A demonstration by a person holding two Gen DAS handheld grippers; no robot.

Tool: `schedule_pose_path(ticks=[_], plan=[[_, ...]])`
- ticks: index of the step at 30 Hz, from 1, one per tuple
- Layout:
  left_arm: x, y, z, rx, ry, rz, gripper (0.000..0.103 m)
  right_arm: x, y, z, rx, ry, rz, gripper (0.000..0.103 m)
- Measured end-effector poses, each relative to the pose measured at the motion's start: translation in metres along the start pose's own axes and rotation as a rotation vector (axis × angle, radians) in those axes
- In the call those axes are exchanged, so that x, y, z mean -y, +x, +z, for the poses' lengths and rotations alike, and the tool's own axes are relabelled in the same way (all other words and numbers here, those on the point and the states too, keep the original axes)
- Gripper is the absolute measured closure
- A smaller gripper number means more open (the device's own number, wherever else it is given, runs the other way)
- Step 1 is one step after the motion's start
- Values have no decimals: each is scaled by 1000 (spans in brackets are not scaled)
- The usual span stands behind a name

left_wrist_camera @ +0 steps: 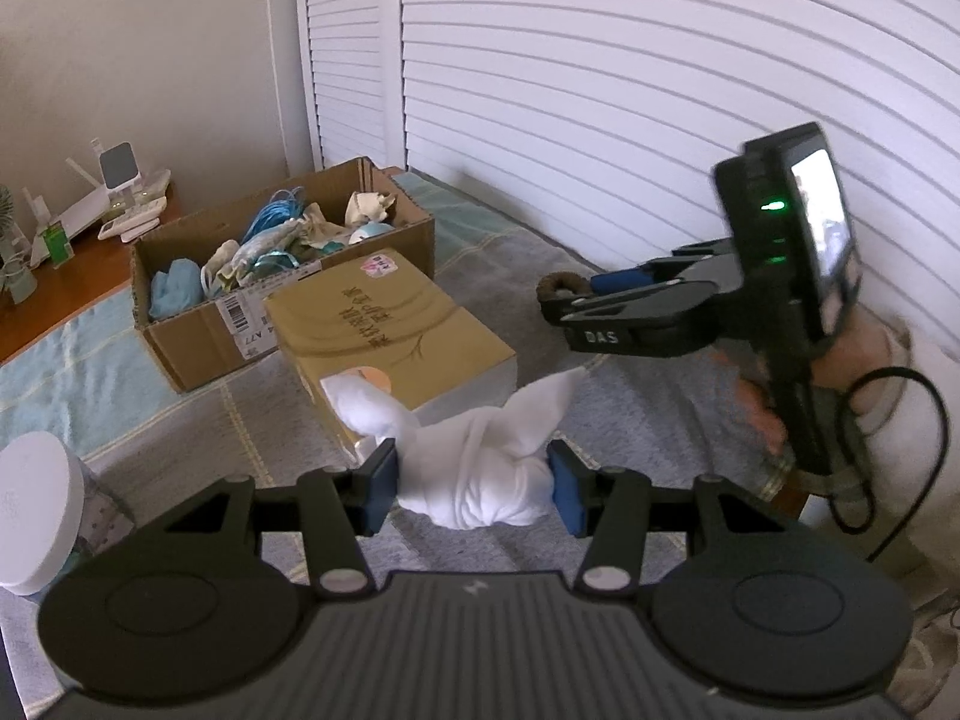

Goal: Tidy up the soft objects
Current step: 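Close right tool on brown rope ring and lift it, then carry rope ring into cardboard box and open right tool while left tool carries bunny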

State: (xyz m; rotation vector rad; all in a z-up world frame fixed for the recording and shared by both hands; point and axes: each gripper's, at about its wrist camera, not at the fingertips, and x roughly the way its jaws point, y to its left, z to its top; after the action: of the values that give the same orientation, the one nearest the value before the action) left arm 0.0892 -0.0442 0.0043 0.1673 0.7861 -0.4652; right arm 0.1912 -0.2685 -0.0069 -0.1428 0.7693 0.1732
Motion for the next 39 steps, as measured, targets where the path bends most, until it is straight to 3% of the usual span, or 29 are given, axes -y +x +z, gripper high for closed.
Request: schedule_pose_path(ticks=[12, 21, 28, 39], plan=[[-3, -10, -8, 9, 24, 2, 51, -19, -66, -6, 10, -44, 96, 58], [-17, -27, -17, 63, -4, 14, 51, -44, -105, 4, 44, -96, 228, 58], [-36, -37, -16, 119, -73, 52, 51, -70, -97, 30, 78, -147, 261, 58], [-56, -34, -10, 151, -143, 94, 51, -79, -43, 89, 101, -131, 250, 58]])
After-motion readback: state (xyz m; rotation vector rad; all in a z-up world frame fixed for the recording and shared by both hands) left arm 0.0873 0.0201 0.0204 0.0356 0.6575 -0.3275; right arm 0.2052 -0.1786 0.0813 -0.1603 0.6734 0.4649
